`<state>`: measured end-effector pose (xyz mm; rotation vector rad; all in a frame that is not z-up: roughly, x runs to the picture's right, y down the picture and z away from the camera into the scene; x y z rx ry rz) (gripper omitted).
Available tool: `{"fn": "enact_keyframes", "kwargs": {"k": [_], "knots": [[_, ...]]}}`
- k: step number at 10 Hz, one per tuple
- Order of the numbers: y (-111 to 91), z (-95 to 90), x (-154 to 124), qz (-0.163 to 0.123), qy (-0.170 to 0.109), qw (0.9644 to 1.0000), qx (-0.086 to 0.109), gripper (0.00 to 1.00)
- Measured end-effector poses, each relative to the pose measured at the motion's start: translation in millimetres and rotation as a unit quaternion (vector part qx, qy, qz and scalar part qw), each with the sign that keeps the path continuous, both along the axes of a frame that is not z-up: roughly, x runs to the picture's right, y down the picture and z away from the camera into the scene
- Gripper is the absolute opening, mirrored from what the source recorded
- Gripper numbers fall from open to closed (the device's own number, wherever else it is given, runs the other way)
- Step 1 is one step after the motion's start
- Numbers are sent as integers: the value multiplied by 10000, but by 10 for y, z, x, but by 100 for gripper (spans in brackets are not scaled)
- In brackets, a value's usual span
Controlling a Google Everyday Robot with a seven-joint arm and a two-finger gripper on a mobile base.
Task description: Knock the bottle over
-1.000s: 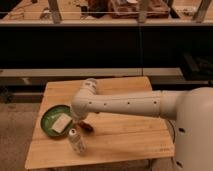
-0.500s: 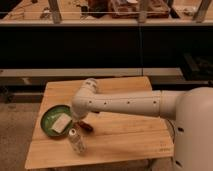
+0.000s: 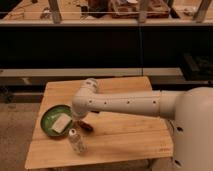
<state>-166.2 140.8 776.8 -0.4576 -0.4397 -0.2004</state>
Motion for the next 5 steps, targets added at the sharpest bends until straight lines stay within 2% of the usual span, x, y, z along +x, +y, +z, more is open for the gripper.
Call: {"fn": "enact_keyframes", "kwargs": {"k": [5], "knots": [[-32, 35, -15, 56, -17, 10000, -3, 21]]}}
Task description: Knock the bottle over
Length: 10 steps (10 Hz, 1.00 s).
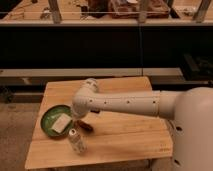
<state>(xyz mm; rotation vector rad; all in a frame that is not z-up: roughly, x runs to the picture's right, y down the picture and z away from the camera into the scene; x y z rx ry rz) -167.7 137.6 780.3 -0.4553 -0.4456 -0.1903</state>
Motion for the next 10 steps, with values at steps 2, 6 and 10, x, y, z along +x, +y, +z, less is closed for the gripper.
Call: {"fn": "enact_keyframes", "kwargs": {"k": [2, 6, 10], "knots": [[16, -31, -31, -126, -166, 9998, -69, 4], [141, -145, -370, -771, -1323, 9873, -426, 0], [224, -235, -474, -1294, -1811, 9736, -499, 0]]}}
